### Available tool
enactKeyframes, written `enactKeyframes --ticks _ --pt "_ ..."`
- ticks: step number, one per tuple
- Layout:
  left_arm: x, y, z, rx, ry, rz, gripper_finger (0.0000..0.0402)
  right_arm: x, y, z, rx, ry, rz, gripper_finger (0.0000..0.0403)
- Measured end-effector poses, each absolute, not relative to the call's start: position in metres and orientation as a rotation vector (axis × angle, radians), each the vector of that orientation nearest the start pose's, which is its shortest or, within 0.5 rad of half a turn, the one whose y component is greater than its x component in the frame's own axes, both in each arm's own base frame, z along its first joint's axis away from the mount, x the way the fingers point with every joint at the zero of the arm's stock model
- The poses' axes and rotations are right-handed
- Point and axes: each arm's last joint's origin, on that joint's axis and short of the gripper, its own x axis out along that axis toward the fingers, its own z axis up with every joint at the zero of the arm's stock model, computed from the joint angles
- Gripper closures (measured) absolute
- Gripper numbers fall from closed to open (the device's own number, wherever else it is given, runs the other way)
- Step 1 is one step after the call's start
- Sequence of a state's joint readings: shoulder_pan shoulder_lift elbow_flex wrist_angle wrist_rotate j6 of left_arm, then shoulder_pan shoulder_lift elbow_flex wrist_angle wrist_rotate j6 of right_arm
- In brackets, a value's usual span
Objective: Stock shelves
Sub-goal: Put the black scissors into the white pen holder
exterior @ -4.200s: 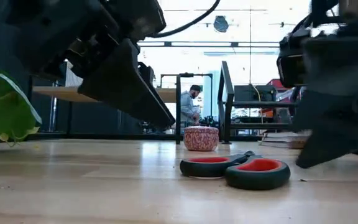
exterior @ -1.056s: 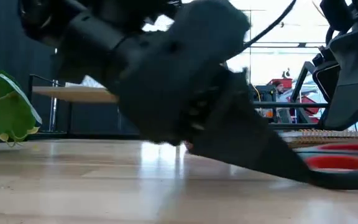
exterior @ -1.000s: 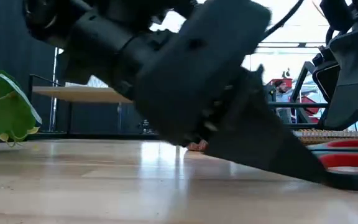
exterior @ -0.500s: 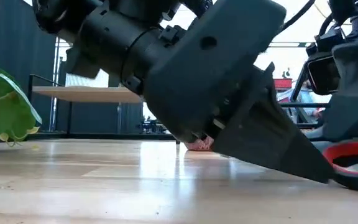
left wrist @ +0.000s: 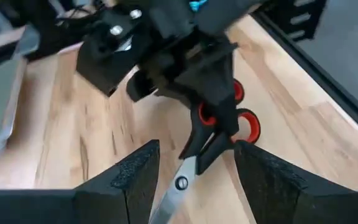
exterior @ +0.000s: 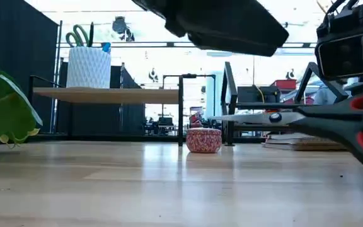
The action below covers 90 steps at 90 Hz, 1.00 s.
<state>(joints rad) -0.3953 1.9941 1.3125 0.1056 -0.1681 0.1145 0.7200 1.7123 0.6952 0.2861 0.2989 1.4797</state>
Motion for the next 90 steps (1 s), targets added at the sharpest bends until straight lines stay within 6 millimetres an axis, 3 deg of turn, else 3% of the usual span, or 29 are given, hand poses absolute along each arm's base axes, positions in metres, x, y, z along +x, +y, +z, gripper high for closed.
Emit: enactKeyframes --ticks 17,52,75,90 --pt "0.415 -0.149 0.163 0.219 0.597 -0.354 0.0233 0.242 0.198 0.132 0.997 0.724 -0.048 0.0391" --pt "0.415 -0.146 0.162 0.165 0.613 -0.489 0.0283 0.256 0.184 0.135 0.909 0.693 0.0 0.0391" --pt "0.417 -0.142 0.162 0.127 0.622 -0.537 0.0381 0.256 0.185 0.135 0.871 0.694 0.015 0.0391" --pt "0.416 -0.142 0.162 0.084 0.632 -0.535 0.0389 0.257 0.186 0.137 0.884 0.681 0.032 0.0384"
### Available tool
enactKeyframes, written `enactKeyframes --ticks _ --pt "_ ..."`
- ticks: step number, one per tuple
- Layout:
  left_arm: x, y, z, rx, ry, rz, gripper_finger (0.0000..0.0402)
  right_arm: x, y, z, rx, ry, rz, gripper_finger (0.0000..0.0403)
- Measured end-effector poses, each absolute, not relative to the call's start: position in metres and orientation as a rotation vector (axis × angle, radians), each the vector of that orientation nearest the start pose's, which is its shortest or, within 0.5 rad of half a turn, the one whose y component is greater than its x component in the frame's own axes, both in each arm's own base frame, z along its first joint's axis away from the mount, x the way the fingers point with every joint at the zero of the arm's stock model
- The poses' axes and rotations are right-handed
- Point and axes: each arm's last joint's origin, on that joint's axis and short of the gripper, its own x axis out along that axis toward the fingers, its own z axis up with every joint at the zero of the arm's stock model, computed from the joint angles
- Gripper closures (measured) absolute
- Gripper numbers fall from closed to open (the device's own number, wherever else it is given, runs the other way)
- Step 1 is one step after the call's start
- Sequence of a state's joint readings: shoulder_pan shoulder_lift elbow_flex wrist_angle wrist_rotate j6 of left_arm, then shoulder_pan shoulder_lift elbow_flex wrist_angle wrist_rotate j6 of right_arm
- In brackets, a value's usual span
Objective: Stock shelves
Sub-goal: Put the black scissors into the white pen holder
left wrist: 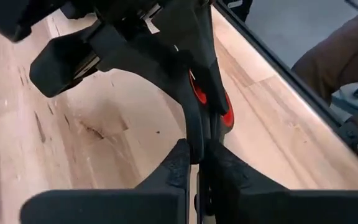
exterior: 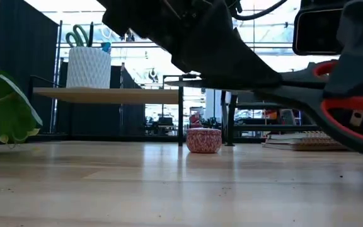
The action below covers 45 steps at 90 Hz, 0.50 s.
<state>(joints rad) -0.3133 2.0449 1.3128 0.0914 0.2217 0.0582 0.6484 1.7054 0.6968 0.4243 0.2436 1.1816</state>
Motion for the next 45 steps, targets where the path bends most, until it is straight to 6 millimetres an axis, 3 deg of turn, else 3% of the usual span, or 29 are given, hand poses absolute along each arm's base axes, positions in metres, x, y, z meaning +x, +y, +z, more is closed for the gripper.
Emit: enactKeyframes --ticks 15,32,45 --pt "0.4152 -0.1422 0.1625 0.085 0.64 -0.54 0.0392 0.2571 0.1862 0.1381 0.862 0.659 0.038 0.0348" --pt "0.415 -0.1427 0.1626 0.083 0.639 -0.54 0.0394 0.2589 0.1856 0.1412 0.811 0.625 0.053 0.0276" --pt "0.4149 -0.1424 0.1643 0.067 0.639 -0.531 0.0394 0.2578 0.1823 0.1458 0.801 0.716 0.149 0.0224"
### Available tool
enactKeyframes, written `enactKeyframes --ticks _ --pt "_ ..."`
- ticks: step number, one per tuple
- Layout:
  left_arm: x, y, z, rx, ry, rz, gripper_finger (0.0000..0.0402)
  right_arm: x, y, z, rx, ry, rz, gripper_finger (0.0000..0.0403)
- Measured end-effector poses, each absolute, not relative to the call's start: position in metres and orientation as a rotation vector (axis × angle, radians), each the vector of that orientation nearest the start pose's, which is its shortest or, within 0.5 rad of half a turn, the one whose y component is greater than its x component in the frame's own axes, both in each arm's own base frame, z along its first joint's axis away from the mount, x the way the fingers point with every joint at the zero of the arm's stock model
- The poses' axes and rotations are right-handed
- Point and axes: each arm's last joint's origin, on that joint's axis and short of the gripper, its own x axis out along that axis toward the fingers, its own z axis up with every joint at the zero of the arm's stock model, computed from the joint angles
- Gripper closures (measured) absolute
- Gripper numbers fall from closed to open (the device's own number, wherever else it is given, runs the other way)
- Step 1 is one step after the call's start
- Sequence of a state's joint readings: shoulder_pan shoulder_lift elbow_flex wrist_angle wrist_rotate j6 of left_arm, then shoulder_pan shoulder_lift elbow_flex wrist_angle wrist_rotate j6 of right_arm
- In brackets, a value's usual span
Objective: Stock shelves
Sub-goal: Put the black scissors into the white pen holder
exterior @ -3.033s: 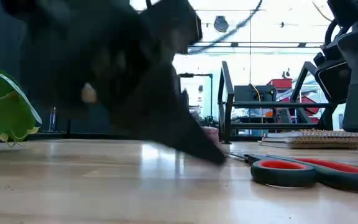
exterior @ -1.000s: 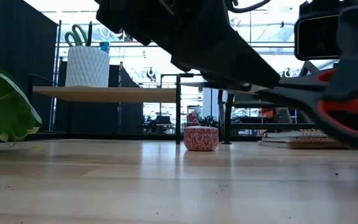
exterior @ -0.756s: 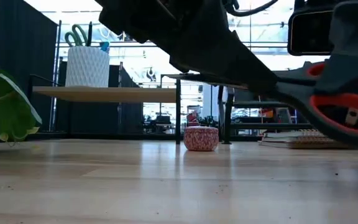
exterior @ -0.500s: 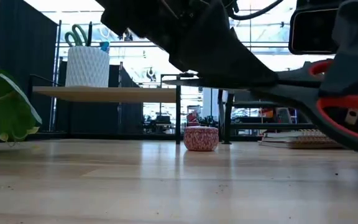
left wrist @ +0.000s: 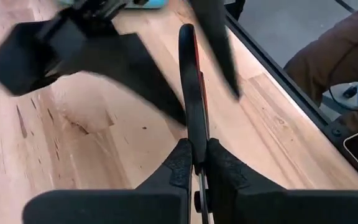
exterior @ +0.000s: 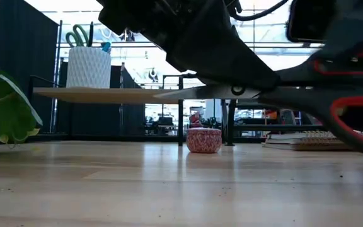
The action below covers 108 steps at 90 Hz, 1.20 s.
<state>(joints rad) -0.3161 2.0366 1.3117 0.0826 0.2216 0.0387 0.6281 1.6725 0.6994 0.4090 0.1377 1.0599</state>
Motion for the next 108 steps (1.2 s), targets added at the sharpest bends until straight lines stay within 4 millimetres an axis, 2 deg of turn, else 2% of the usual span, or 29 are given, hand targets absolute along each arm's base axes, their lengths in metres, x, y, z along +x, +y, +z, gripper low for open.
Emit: enactKeyframes --ticks 11,23,38,53,72,84,108 --pt "0.415 -0.14 0.169 0.062 0.622 -0.522 0.0394 0.248 0.175 0.161 0.729 0.77 0.18 0.0203" --pt "0.416 -0.135 0.174 0.037 0.616 -0.499 0.0394 0.23 0.165 0.183 0.656 0.815 0.175 0.0199" --pt "0.418 -0.13 0.18 0.01 0.6 -0.481 0.0394 0.205 0.152 0.21 0.579 0.774 0.106 0.0199" --pt "0.418 -0.123 0.192 0.008 0.564 -0.426 0.0394 0.182 0.145 0.226 0.502 0.701 0.012 0.0205" --pt "0.423 -0.101 0.217 -0.016 0.44 -0.331 0.0394 0.166 0.152 0.228 0.412 0.657 -0.026 0.0206" --pt "0.425 -0.084 0.232 -0.037 0.368 -0.306 0.0394 0.153 0.153 0.228 0.429 0.683 -0.046 0.0206" --pt "0.428 -0.068 0.261 -0.072 0.159 -0.283 0.0394 0.144 0.163 0.222 0.346 0.525 -0.19 0.0206"
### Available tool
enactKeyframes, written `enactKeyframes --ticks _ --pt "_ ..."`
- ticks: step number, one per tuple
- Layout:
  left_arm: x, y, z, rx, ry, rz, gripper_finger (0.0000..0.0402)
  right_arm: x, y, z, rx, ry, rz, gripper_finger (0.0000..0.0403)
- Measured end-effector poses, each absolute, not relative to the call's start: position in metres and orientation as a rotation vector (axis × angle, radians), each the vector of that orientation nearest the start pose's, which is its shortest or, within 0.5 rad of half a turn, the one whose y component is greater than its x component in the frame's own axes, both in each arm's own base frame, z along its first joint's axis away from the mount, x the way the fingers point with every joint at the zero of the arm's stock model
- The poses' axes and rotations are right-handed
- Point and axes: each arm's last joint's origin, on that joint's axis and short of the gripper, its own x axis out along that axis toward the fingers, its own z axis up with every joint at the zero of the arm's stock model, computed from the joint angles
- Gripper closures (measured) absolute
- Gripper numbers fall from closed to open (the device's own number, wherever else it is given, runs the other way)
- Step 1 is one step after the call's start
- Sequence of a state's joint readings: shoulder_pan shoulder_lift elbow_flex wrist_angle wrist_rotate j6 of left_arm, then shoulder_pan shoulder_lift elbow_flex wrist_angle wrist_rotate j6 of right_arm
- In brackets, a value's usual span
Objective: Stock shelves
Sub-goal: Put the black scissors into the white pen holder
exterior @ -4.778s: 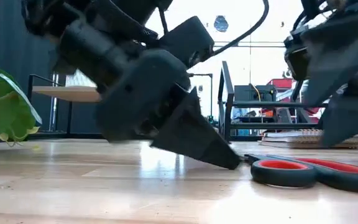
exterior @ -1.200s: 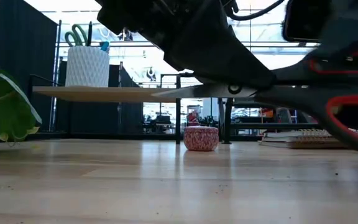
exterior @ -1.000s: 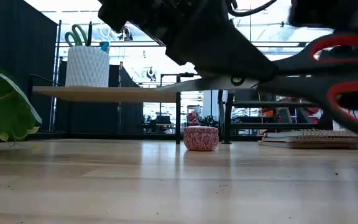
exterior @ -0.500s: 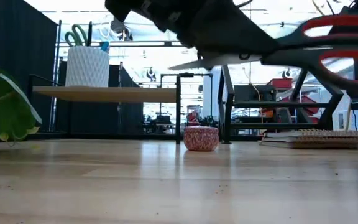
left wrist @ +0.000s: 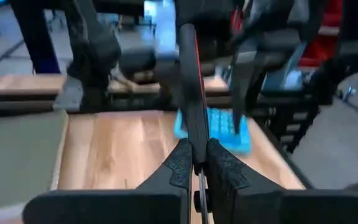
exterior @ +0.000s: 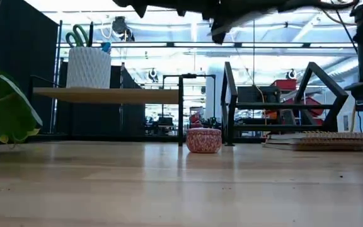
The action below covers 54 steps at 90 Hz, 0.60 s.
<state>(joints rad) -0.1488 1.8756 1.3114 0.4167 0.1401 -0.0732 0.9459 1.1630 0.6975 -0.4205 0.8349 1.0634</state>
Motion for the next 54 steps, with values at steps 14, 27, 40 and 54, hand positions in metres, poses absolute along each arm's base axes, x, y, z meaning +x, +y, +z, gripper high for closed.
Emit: enactKeyframes --ticks 14,27,40,54 --pt "0.428 -0.067 0.275 -0.073 0.044 -0.301 0.0394 0.144 0.166 0.224 0.245 0.176 -0.42 0.0206" --pt "0.428 -0.064 0.282 -0.072 -0.029 -0.288 0.0394 0.148 0.168 0.232 0.204 0.015 -0.528 0.0206" --pt "0.43 -0.054 0.284 -0.064 -0.046 -0.232 0.0394 0.155 0.172 0.24 0.161 0.018 -0.529 0.0206" --pt "0.431 -0.045 0.285 -0.046 -0.06 -0.212 0.0394 0.158 0.175 0.244 0.144 0.044 -0.485 0.0206"
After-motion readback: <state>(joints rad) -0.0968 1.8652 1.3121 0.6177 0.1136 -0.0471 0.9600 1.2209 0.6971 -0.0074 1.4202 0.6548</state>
